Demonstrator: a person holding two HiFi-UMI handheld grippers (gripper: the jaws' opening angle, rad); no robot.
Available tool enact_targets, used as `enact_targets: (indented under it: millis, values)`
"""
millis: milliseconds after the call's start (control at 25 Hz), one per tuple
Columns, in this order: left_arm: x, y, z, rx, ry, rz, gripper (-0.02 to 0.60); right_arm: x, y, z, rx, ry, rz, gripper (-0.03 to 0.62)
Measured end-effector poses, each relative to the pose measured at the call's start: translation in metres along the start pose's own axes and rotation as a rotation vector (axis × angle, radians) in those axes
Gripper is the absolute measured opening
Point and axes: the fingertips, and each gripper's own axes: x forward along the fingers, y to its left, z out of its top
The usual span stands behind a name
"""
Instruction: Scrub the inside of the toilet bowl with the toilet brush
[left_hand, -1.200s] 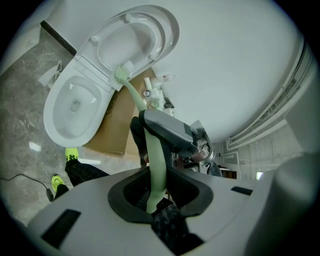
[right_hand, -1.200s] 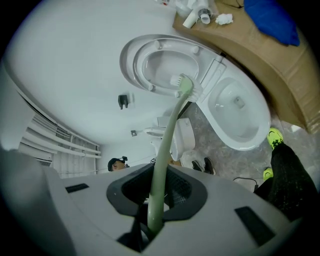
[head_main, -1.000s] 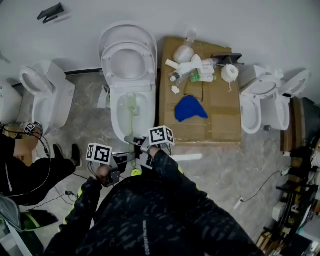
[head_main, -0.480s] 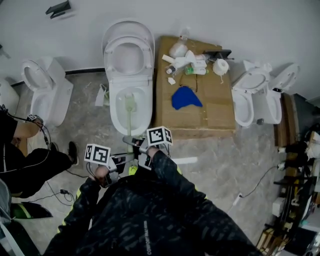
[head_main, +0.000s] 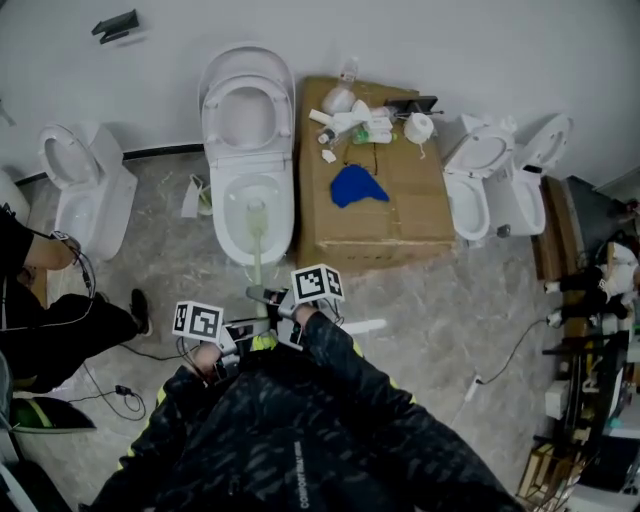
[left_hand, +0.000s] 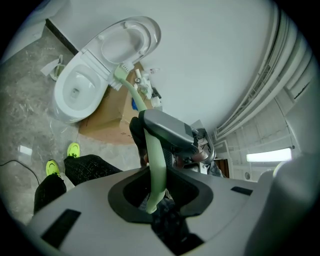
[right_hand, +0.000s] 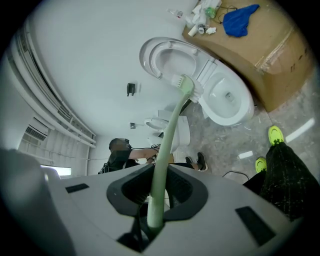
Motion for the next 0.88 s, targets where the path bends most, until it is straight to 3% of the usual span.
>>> enact_targets:
  millis: [480,880]
  values:
    - [0.003,-0.016,-0.019,-0.042,-0.03,-0.008,0.092,-0.006,0.008,-0.024,-0.086,0.103,-0.042,0.06]
    - [0.018,-0.014,-0.032,-0.032,-0.001,0.021,0.092,-0.025,-0.005,-0.028,-0.028,0.05,0.009,0.06]
